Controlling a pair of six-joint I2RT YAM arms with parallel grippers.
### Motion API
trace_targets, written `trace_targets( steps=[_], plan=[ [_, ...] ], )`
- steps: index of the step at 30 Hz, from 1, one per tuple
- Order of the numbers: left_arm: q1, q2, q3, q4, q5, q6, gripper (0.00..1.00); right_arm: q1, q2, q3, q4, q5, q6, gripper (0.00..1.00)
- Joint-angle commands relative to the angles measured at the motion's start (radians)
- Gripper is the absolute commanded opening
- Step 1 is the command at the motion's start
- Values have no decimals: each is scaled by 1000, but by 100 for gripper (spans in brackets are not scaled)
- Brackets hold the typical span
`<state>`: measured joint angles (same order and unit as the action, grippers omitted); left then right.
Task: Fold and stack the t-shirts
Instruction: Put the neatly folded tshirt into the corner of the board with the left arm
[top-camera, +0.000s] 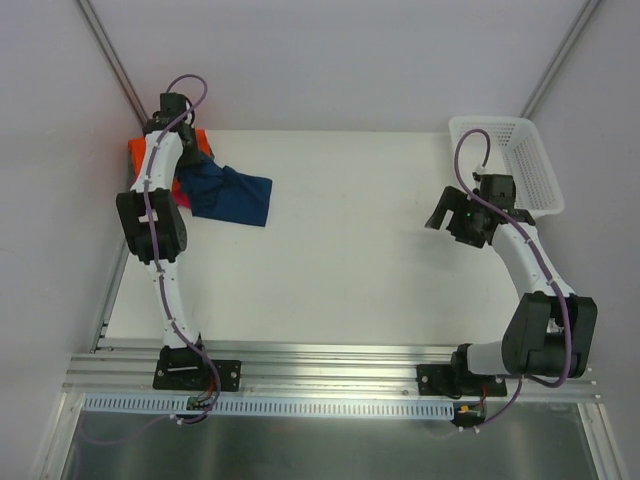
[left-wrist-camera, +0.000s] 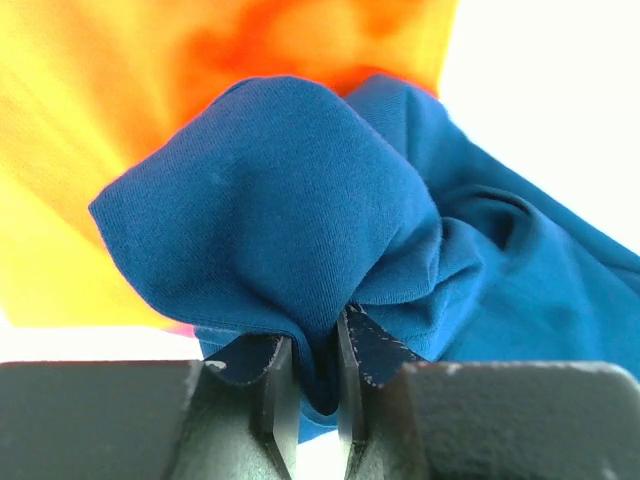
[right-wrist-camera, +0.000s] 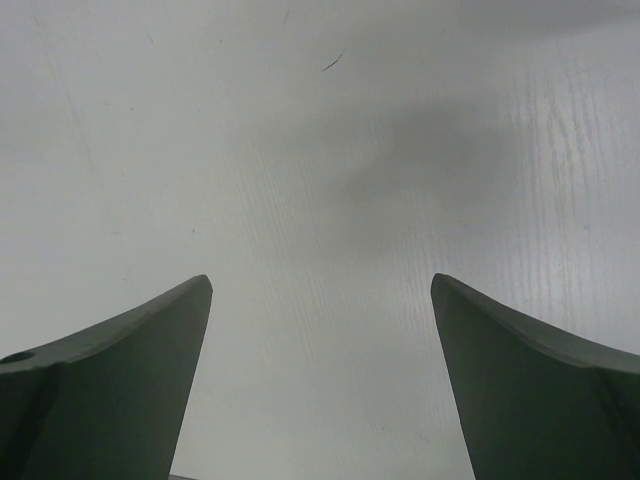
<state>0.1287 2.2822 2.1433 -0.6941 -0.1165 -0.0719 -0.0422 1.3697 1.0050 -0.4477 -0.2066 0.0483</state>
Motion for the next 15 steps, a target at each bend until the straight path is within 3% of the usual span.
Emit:
trace_targets(
  steps=[1,8,10,11,13,15],
  plan=[
    [-67,-142,-13,10,44,-23,11,2,-9,15,41,-10,30,97],
    [-188,-141,-60,-10,110,-46,10,-1,-47,-19,53,-19,51,97],
    [-215,-141,-91,-21,115,-65,15,-5,-60,-34,49,-22,53,97],
    [-242,-144,-135,-24,115,-72,21,-10,-70,-40,47,-22,56,97],
    [-267,-151,-184,-41,106,-97,44,-16,-81,-55,46,-24,59,97],
    [-291,-167,-270,-44,112,-109,55,-27,-96,-63,41,-24,61,97]
  ],
)
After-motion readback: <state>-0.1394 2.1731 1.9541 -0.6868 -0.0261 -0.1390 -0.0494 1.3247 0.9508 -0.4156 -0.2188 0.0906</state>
